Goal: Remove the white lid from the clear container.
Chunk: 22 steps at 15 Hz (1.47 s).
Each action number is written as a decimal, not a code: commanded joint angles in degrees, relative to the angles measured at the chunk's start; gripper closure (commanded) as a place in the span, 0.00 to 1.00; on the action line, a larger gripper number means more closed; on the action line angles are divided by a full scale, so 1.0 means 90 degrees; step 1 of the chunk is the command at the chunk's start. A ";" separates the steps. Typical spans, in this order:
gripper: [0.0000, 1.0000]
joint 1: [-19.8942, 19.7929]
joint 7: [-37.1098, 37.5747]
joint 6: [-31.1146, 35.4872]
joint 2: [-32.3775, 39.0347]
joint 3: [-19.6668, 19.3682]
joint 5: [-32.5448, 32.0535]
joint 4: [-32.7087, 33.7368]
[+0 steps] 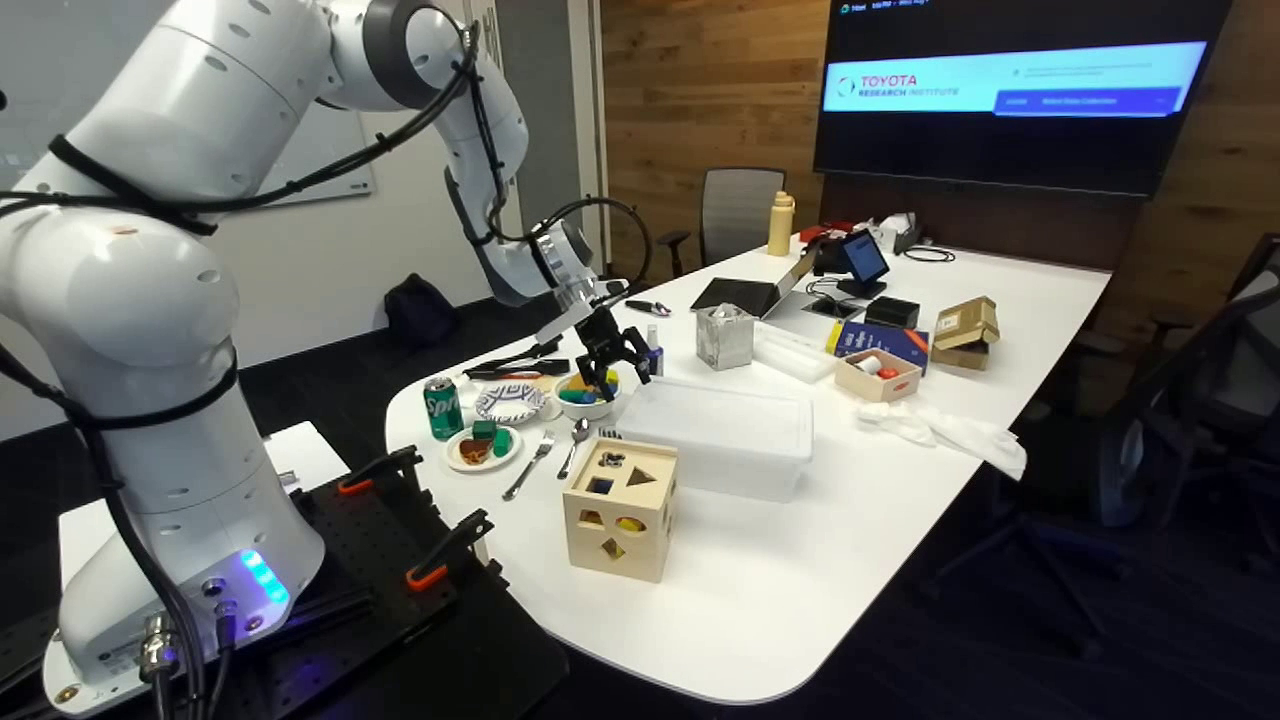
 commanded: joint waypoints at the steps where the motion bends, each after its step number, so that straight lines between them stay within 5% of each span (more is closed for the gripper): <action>1: 0.00 -0.0007 -0.0408 -0.0036 0.0262 -0.0065 0.0237 0.0355; 11: 0.00 0.0070 -0.0514 -0.0063 0.0655 -0.0231 0.0475 0.0724; 12: 0.25 0.0081 -0.0547 -0.0074 0.0699 -0.0235 0.0494 0.0766; 20: 0.79 0.0091 -0.0514 0.0008 0.0850 -0.0253 0.0544 0.0894; 22: 0.83 0.0057 -0.0550 0.0077 0.0792 -0.0231 0.0554 0.0821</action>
